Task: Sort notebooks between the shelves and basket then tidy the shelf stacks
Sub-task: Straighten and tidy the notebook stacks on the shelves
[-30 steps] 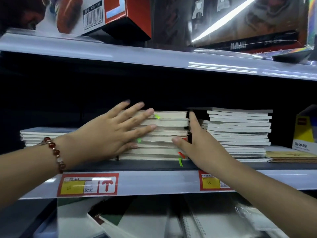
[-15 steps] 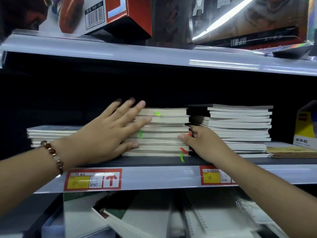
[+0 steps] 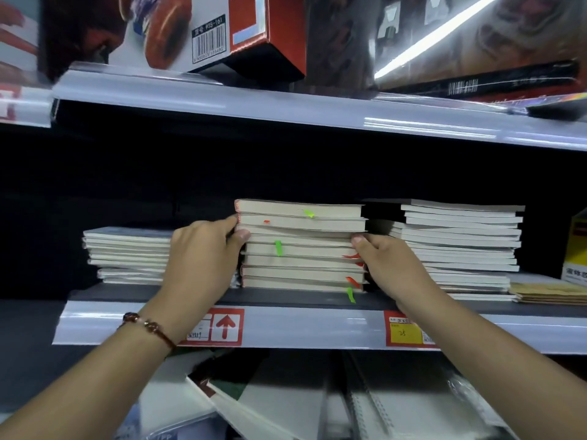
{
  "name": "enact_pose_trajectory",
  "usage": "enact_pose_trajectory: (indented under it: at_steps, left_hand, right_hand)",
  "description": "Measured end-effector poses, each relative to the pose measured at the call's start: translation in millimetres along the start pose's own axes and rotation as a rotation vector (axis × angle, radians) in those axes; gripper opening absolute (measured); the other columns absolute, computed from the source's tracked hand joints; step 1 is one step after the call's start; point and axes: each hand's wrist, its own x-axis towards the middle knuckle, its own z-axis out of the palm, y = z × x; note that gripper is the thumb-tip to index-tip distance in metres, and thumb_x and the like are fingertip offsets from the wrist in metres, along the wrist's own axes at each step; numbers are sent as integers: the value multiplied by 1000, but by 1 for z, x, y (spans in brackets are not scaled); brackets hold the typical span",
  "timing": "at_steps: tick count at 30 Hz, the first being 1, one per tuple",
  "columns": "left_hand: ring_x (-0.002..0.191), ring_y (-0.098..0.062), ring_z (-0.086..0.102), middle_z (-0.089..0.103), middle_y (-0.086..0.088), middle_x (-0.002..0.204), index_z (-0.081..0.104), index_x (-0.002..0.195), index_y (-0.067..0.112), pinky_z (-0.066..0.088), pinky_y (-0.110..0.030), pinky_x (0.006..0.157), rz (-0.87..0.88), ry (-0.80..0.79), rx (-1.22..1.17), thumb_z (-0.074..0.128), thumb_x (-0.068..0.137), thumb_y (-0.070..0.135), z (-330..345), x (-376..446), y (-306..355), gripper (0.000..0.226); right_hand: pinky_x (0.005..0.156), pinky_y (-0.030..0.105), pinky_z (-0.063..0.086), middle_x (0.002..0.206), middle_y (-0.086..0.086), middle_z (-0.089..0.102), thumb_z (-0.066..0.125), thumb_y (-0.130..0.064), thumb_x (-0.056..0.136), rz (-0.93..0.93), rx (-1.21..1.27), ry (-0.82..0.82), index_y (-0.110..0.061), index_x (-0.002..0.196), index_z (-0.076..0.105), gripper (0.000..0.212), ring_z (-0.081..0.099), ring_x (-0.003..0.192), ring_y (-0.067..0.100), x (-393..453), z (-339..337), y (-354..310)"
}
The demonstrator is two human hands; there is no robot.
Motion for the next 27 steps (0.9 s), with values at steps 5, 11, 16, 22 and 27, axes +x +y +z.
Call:
enact_pose_trajectory:
  at_steps: [5,11,16,22,27]
  left_hand:
    - [109,-24,58,71,-1,105,58,129,22,42,-40,101,-37,-169,-95,41,104,39,-8,5,6,35]
    - [120,-17,47,54,-2,137,49,140,15,29,-29,93,-341,-180,-569,33,105,49,-8,24,37,51]
    - [127,-27,51,56,-5,138,46,143,14,41,-43,107,-662,-90,-1034,38,99,59,10,33,51,63]
    - [73,-16,51,56,0,84,52,83,18,39,-32,63,-580,40,-888,26,102,58,28,14,52,52]
    - [92,-15,58,62,3,102,58,106,22,43,-32,71,-520,37,-851,21,102,59,34,17,47,52]
  right_hand:
    - [108,40,42,134,-7,60,74,-56,71,145,239,-190,-31,145,44,83,54,123,18,9,3,3]
    - [109,54,39,124,0,69,67,-81,63,365,816,-114,-34,127,62,80,61,120,28,22,16,-9]
    - [77,38,52,104,-6,65,42,-77,86,448,742,34,-37,102,63,48,62,97,18,15,19,-23]
    - [71,35,47,95,-10,55,32,-70,95,365,654,93,-34,93,56,43,55,86,11,3,20,-33]
    - [100,34,41,113,-20,62,34,-74,91,173,567,71,-45,103,59,40,55,116,11,-3,25,-30]
